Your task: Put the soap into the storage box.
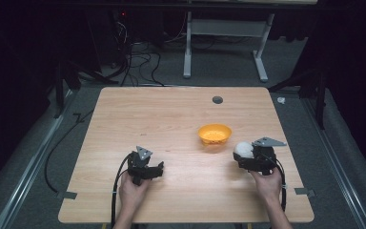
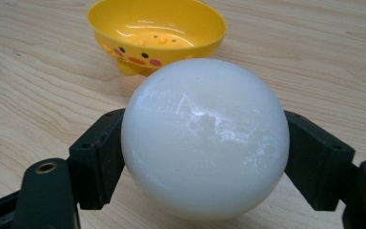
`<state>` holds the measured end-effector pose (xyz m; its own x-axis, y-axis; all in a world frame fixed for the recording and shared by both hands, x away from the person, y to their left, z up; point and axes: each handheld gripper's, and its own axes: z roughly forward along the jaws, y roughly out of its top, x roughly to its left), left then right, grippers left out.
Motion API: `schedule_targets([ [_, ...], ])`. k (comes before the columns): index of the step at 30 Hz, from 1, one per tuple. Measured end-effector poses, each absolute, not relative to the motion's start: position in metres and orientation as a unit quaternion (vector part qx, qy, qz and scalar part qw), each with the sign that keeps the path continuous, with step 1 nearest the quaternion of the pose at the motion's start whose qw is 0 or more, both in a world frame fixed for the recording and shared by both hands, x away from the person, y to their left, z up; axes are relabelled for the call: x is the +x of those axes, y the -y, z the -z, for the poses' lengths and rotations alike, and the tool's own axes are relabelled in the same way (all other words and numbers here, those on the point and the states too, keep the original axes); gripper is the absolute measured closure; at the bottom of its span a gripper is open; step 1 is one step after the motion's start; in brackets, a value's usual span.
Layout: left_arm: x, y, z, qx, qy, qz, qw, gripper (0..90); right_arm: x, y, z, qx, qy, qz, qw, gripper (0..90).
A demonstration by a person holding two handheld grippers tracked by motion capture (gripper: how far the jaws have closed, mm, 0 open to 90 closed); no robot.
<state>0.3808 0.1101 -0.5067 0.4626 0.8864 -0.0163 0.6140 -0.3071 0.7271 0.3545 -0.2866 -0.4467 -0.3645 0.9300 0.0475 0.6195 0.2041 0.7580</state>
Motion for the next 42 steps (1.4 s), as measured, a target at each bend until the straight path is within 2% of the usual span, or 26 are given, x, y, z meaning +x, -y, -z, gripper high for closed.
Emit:
schedule_targets([
  [42, 0.381, -0.110, 0.507, 0.784, -0.478, -0.199, 0.343, 17.1, 0.374, 0.270, 0.413, 0.491, -0.752, -0.394, 0.196, 23.4],
])
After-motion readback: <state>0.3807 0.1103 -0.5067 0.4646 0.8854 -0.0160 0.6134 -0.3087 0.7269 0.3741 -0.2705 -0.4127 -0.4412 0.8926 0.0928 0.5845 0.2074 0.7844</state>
